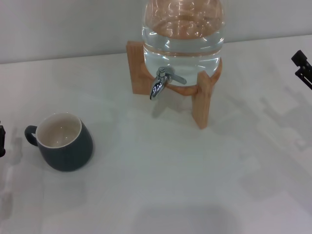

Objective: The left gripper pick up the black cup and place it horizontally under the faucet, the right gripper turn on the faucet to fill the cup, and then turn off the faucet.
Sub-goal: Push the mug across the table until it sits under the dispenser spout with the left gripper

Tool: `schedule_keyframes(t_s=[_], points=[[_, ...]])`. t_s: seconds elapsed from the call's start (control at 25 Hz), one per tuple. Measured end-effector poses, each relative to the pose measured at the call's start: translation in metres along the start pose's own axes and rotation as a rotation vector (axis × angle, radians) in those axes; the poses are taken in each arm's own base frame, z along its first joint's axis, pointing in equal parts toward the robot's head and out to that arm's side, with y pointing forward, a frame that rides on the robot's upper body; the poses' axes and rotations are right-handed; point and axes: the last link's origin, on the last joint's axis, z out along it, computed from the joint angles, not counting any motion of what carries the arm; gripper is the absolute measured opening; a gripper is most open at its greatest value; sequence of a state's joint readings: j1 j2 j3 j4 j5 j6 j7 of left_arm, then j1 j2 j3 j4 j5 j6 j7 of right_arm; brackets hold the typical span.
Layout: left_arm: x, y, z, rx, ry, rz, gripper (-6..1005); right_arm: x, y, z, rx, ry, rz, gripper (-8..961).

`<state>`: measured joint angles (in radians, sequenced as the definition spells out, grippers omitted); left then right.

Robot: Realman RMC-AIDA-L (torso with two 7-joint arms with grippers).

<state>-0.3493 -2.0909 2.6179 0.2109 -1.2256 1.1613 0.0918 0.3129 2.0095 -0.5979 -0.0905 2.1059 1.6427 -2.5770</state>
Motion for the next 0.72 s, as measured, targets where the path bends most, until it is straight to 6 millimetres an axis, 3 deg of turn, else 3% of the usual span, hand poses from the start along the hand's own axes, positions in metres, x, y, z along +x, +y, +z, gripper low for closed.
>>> schedule_keyframes(t_s=[0.72], points=[[-0.015,0.010,-0.017,-0.071,-0.061,0.033,484,0.005,0.001,0.000,-0.009,0.032,-0.001,864]])
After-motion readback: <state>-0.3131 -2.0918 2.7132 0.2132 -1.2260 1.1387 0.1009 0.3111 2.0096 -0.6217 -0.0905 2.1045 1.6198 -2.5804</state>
